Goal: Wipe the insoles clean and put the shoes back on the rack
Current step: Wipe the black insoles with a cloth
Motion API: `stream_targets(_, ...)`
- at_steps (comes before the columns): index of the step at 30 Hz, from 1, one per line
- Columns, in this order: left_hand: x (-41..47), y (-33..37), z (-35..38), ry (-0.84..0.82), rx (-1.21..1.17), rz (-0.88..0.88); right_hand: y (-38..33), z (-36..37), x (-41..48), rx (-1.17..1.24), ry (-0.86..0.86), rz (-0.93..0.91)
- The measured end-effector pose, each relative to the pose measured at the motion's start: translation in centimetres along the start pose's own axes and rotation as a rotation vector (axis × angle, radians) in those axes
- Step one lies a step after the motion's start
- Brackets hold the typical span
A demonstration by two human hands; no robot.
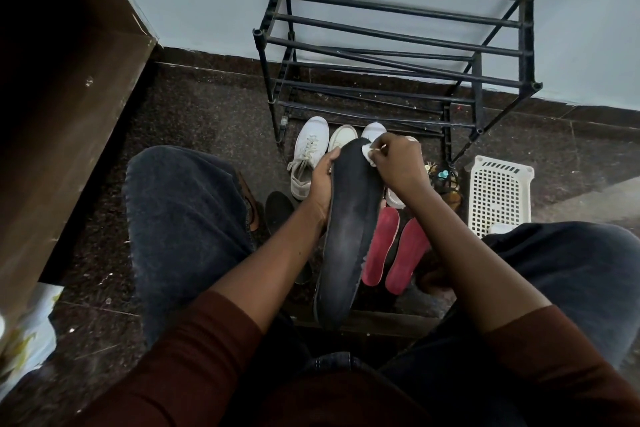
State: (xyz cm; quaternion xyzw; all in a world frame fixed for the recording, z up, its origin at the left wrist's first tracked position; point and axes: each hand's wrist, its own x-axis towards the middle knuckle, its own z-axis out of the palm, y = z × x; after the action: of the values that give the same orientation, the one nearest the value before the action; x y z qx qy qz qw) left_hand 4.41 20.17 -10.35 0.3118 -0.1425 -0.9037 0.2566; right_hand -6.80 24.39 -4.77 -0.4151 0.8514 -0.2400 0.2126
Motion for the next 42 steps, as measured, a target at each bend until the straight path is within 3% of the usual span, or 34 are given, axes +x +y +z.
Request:
stream_targets(7,-0.4,-0.1,0.7,0.034,0.12,0.051,1.6,0.8,-2.3,-0.032,-0.078,0.057)
stream_targets(16,-1.9,0.0,1.8,0.198,0.21,0.084,0.3,0.1,0.4,0.112,0.085,0.046)
stream_targets(27,-2.0,2.1,2.0,0.247,0.063,0.106,2.3,1.0,-3.3,0.261,-0.252,0.186)
stream_targets(34,-2.7,2.1,1.9,0.123,0.017,0.06,1.3,1.4,-2.5,0.324,-0.048,0.169)
stream_targets(37,-3.1,2.0,1.8,0.202,0.081,0.07,0.3,1.3,-1.4,0.248,0.051,0.114)
stream_targets(42,-3.2,2.1,2.1,0.209,0.038,0.106,-0.3,1.2,-1.4,0.168,-0.001,0.104)
